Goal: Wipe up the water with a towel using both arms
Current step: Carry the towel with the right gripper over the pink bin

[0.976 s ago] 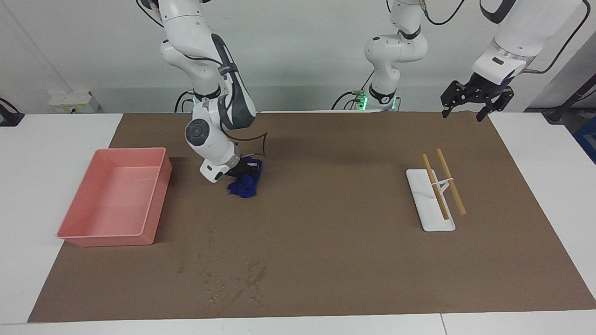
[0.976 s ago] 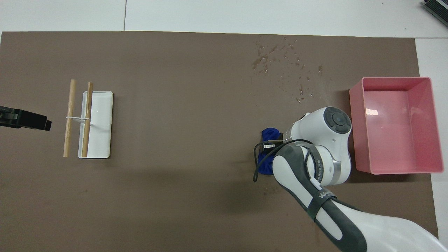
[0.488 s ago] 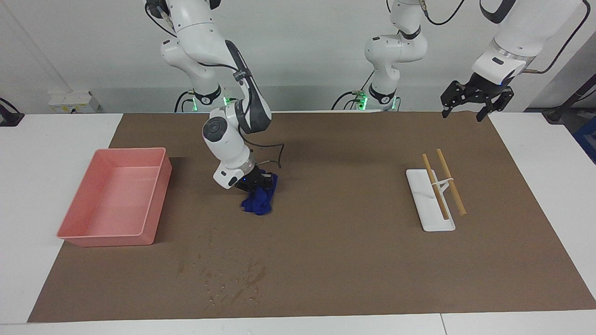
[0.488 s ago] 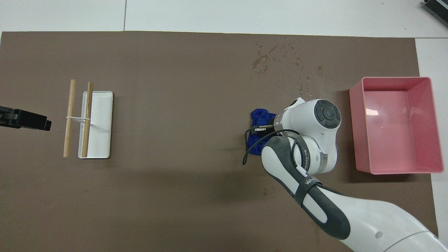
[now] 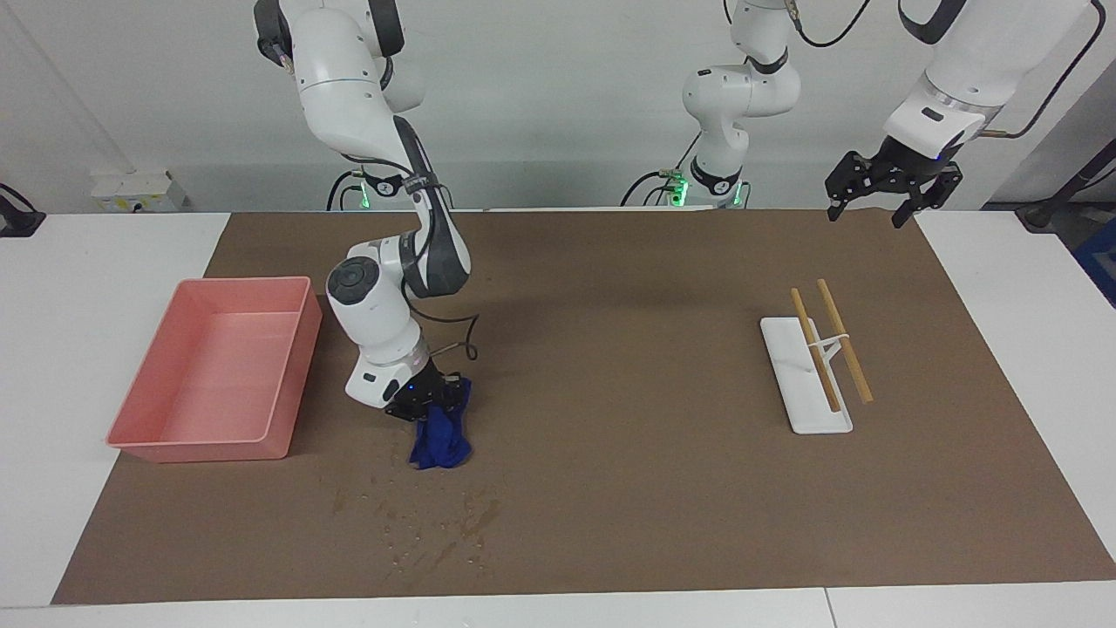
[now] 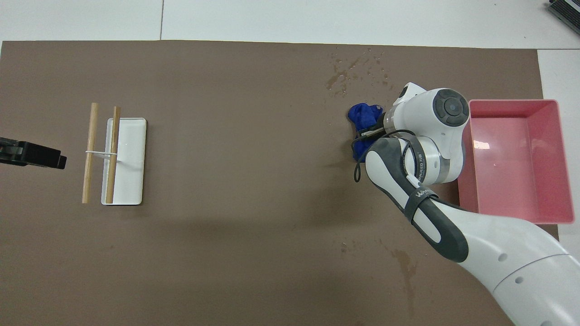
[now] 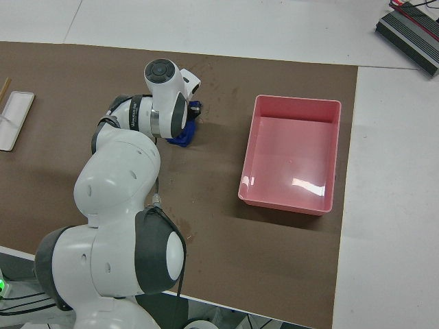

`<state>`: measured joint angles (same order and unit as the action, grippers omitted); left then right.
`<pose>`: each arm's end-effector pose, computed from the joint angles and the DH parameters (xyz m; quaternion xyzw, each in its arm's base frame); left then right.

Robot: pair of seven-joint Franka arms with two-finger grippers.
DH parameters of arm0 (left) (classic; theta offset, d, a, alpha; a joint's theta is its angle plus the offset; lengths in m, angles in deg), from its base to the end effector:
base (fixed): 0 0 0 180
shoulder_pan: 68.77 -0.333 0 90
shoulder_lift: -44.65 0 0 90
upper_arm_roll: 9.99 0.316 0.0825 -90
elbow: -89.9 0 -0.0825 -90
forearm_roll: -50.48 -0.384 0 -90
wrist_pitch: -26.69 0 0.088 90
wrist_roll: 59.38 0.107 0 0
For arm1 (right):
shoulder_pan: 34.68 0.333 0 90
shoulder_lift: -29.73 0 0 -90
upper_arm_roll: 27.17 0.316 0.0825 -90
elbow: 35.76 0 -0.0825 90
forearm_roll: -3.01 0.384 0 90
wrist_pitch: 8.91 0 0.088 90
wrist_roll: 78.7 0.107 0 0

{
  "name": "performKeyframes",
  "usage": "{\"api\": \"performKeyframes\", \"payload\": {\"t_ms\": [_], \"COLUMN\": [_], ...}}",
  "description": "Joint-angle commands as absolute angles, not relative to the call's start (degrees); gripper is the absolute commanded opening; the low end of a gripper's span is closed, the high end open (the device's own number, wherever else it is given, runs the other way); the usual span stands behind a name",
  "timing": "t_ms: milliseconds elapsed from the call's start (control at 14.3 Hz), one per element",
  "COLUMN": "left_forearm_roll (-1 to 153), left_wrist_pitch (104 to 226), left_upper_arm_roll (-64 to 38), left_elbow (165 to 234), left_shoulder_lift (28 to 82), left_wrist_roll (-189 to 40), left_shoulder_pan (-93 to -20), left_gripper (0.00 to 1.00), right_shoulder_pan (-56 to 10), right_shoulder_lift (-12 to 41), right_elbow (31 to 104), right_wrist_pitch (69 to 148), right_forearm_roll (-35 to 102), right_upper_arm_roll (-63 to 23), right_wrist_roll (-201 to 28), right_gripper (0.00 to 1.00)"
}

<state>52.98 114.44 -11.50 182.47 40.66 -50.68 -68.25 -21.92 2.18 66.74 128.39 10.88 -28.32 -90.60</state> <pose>0.5281 -0.0241 0.6378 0.9953 -0.0941 -0.0060 0.0213 0.6531 0.1365 0.2961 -0.9844 -0.1579 -0.0634 0.0449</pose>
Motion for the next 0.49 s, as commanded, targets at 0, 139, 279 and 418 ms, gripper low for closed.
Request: {"api": "performKeyframes", "payload": {"t_ms": [0, 139, 279, 418], "left_forearm_roll": [52.5, 52.5, 52.5, 52.5], "left_wrist_pitch": [114.0, 114.0, 114.0, 114.6], "left_upper_arm_roll": [-11.0, -11.0, -11.0, -11.0], "left_elbow": [183.5, 183.5, 183.5, 183.5], "left_shoulder_lift": [39.5, 39.5, 39.5, 39.5], "left_wrist_roll": [-51.4, -51.4, -51.4, -51.2], "left_shoulder_pan": [-67.6, -67.6, -67.6, -67.5], "left_gripper": [1.0, 1.0, 1.0, 1.0], "right_shoulder_pan": [-24.7, -26.5, -29.2, -32.2], "right_shoulder_lift": [3.1, 6.7, 9.9, 13.7], "right_elbow": [59.7, 57.3, 55.7, 55.5], "right_wrist_pitch": [116.6, 107.7, 100.4, 94.4], "right_forearm_roll": [7.7, 7.6, 7.6, 7.6], "right_upper_arm_roll": [-28.0, -28.1, -28.2, -28.2], "right_wrist_roll": [-93.2, -94.2, -97.8, -101.0], "right_gripper": [0.0, 0.0, 0.0, 0.0]}}
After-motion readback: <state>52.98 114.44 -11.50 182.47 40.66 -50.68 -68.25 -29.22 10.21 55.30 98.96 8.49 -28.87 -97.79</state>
